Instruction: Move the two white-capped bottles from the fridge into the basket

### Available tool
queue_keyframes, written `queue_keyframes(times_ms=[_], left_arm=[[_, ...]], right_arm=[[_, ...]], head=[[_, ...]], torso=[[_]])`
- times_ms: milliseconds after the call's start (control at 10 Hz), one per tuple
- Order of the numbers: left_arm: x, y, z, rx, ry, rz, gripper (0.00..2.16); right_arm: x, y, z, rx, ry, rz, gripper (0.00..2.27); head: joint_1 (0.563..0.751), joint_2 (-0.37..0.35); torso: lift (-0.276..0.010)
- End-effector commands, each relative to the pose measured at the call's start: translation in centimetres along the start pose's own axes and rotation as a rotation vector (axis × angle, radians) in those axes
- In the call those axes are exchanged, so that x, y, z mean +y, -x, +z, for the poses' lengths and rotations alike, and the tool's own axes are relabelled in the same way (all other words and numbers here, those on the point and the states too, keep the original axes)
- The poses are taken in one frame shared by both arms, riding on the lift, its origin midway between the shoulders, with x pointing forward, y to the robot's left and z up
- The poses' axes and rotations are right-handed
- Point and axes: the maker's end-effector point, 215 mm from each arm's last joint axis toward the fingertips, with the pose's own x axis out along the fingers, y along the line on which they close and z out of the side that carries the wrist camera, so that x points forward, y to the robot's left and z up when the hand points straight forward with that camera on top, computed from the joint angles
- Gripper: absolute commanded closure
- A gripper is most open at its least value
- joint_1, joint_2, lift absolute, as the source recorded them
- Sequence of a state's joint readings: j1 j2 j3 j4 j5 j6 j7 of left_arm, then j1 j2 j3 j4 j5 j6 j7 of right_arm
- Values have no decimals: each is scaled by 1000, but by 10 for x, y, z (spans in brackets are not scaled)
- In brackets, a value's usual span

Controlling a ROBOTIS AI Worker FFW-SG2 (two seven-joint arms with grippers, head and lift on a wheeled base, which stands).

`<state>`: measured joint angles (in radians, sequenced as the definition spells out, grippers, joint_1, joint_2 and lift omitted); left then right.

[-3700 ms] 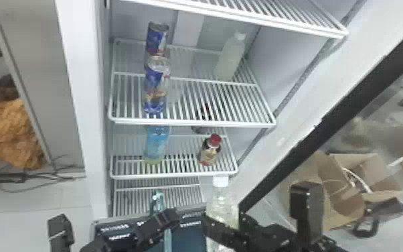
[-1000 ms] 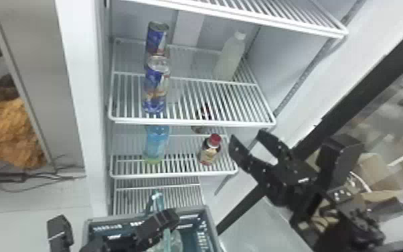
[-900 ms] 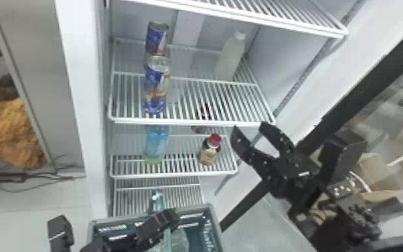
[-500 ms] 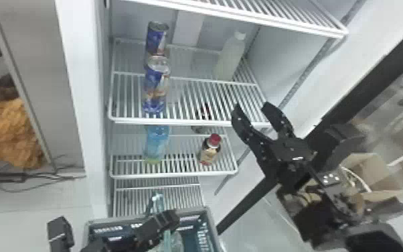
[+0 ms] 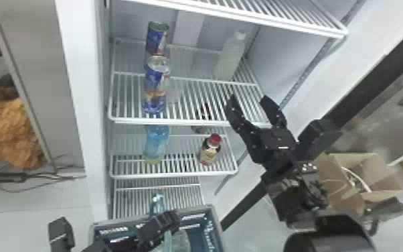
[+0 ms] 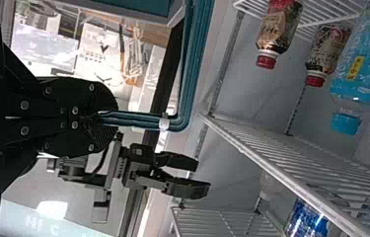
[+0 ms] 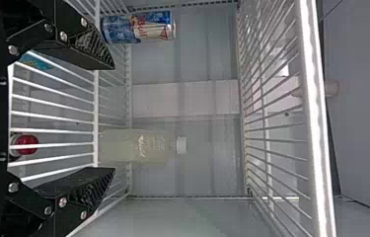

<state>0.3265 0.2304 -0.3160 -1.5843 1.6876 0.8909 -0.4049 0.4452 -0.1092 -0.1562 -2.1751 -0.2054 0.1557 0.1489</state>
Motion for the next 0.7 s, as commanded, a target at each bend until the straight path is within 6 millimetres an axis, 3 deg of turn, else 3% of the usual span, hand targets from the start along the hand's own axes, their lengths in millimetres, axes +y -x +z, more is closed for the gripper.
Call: queue_keyframes(times_ms=[0, 300, 600], left_arm=[[0, 0, 0, 1, 1, 0, 1162], [-1, 0, 1, 0, -2, -1, 1162], [-3, -2, 1, 4, -3, -6, 1162]], right_arm=[[-2, -11, -10, -3, -10, -11, 331], [-7, -40, -15, -52, -18, -24, 262], [-14, -61, -16, -56, 4, -34, 55]], head=[[695, -350], [695, -350], [695, -350]], torso=[[0], [0], [0]])
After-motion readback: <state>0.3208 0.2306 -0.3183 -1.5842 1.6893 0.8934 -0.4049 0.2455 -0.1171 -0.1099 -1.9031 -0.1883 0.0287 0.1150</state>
